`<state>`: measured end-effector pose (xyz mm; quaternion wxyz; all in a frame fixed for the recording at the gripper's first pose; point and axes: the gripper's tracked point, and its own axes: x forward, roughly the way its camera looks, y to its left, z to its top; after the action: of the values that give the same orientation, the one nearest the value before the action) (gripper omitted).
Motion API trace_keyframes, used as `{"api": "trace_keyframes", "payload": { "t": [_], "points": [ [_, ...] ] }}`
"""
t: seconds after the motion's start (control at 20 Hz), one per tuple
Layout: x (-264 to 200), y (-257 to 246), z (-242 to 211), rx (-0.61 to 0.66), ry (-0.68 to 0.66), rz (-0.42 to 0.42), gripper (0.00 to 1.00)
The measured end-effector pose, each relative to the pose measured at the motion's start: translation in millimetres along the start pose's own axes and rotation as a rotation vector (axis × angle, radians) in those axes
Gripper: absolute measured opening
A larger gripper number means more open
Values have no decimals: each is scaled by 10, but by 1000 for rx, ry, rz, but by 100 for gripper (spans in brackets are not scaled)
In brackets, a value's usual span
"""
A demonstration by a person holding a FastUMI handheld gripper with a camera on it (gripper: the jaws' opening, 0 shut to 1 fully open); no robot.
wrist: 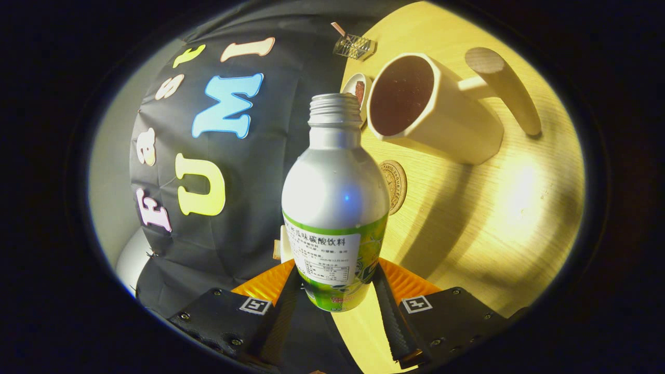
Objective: Take the bottle from table, then pour the juice into the cup, finally place the bottle on the coaster
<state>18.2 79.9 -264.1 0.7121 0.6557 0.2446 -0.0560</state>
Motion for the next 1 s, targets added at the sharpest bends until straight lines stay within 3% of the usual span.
{"api": "trace_keyframes", "payload": {
  "t": [1.0],
  "points": [
    [18,272,-60,257,46,61,76]
  ]
}}
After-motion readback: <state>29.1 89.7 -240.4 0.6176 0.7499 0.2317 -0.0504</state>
